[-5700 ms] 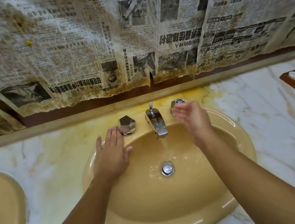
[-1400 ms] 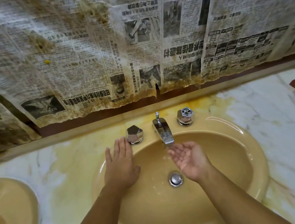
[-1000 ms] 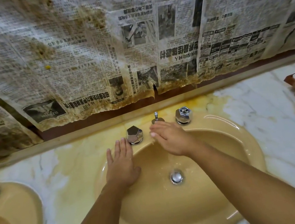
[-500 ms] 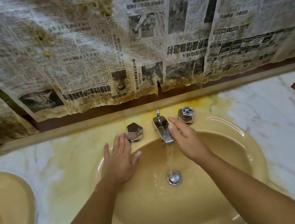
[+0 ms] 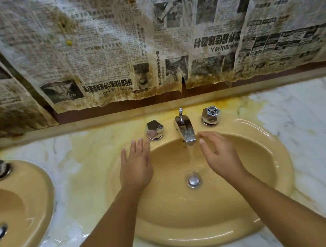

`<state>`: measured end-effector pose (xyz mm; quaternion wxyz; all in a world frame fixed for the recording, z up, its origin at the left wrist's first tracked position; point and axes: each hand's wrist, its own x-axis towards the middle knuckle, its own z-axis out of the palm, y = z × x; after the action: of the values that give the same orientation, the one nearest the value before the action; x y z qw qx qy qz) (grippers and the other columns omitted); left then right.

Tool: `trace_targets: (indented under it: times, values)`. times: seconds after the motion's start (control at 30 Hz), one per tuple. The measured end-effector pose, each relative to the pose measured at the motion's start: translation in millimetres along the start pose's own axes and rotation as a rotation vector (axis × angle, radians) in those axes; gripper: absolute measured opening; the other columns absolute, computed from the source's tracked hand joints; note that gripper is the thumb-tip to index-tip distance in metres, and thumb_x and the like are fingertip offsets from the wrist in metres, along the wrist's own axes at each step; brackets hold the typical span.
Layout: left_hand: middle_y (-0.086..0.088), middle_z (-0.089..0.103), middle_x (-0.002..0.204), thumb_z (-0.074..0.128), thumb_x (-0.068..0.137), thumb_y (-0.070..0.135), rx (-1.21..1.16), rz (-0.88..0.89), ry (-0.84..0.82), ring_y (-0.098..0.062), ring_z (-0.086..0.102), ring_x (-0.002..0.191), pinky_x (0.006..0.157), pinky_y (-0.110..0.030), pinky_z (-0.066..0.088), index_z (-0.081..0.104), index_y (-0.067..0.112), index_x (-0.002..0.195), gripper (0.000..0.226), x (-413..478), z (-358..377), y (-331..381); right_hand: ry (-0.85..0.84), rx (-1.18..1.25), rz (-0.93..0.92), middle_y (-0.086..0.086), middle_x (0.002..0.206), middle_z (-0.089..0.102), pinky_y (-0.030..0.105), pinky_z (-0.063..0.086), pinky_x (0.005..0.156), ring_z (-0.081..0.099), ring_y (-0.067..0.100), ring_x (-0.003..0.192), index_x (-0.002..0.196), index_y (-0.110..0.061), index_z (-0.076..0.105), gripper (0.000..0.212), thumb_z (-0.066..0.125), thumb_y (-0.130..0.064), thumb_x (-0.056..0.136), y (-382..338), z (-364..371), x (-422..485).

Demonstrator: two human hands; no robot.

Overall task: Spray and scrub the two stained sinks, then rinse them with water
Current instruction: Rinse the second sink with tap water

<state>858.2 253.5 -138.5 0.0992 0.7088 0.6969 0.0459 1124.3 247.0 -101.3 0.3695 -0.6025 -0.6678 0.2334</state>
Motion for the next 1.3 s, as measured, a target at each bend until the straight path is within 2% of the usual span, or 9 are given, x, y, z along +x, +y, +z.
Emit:
trace_targets:
  times: [0.2,0.3,0.37,0.5,0.83,1.0,1.1,1.2,1.3]
  values:
    - [-0.007,0.01,0.171,0.031,0.109,0.037,-0.11,-0.102,-0.024,-0.022,0.002,0.159,0.127,-0.049,0.001,0.014,0.011,0.162,0.061,9,-3,16,-0.051,-0.43,-0.247,0.004,0.142,0.057,0.054,0.036,0.113,0.041,0.031,0.137,0.133,-0.019,0.066,0.036,0.058,-0.03,0.1,14,-24,65]
    - [-0.008,0.006,0.172,0.025,0.107,0.052,-0.011,-0.119,-0.029,-0.024,0.0,0.158,0.125,-0.053,0.003,0.008,0.01,0.163,0.071,16,0,21,-0.297,-0.675,-0.156,0.004,0.168,0.023,0.053,0.023,0.122,0.017,0.036,0.153,0.153,-0.027,0.043,0.047,0.046,-0.037,0.107,24,-37,94]
    - [-0.008,0.004,0.172,0.018,0.106,0.055,0.069,-0.124,-0.029,-0.025,-0.001,0.159,0.125,-0.055,0.004,0.007,0.01,0.163,0.073,21,3,23,-0.461,-0.679,-0.147,0.003,0.169,0.015,0.049,0.032,0.118,0.023,0.036,0.15,0.158,-0.026,0.032,0.05,0.04,-0.034,0.11,33,-43,106]
    - [-0.009,0.003,0.172,0.007,0.102,0.055,0.164,-0.127,-0.028,-0.026,-0.001,0.159,0.124,-0.058,0.004,0.01,0.01,0.163,0.077,27,10,21,-0.514,-0.729,-0.273,0.006,0.155,0.03,0.043,0.046,0.1,0.044,0.031,0.124,0.152,-0.024,0.032,0.045,0.044,-0.03,0.109,44,-49,122]
    - [-0.009,0.009,0.171,-0.011,0.093,0.059,0.222,-0.131,0.002,-0.027,0.005,0.159,0.124,-0.06,0.007,0.021,0.01,0.162,0.091,29,12,23,-0.666,-0.922,-0.423,0.013,0.137,0.045,0.042,0.049,0.092,0.052,0.033,0.118,0.147,-0.02,0.034,0.053,0.04,-0.053,0.106,40,-61,146]
    - [-0.008,0.009,0.171,-0.009,0.093,0.06,0.219,-0.143,0.003,-0.026,0.004,0.159,0.124,-0.059,0.008,0.021,0.009,0.162,0.09,29,13,25,-0.55,-1.082,-0.495,0.015,0.124,0.057,0.041,0.046,0.08,0.06,0.035,0.104,0.138,-0.013,0.042,0.054,0.031,-0.056,0.107,35,-55,144]
    - [-0.007,0.008,0.171,-0.008,0.094,0.06,0.217,-0.144,0.009,-0.025,0.004,0.159,0.124,-0.059,0.007,0.021,0.009,0.162,0.09,28,13,24,-0.471,-1.069,-0.296,0.01,0.11,0.067,0.035,0.039,0.066,0.067,0.03,0.093,0.125,-0.011,0.054,0.056,0.033,-0.059,0.104,24,-42,143]
    - [-0.005,0.001,0.172,-0.013,0.091,0.061,0.223,-0.156,-0.014,-0.023,-0.003,0.159,0.125,-0.057,0.003,0.013,0.012,0.163,0.092,30,11,25,-0.469,-0.928,-0.026,0.004,0.096,0.066,0.034,0.041,0.068,0.064,0.027,0.092,0.105,-0.015,0.068,0.06,0.039,-0.068,0.098,9,-37,154]
    - [-0.003,-0.004,0.172,-0.014,0.09,0.062,0.223,-0.148,-0.026,-0.022,-0.008,0.158,0.125,-0.056,0.0,0.009,0.013,0.164,0.092,29,10,24,-0.561,-0.981,-0.096,0.004,0.1,0.064,0.034,0.045,0.069,0.06,0.026,0.09,0.105,-0.018,0.068,0.068,0.04,-0.079,0.093,3,-47,161]
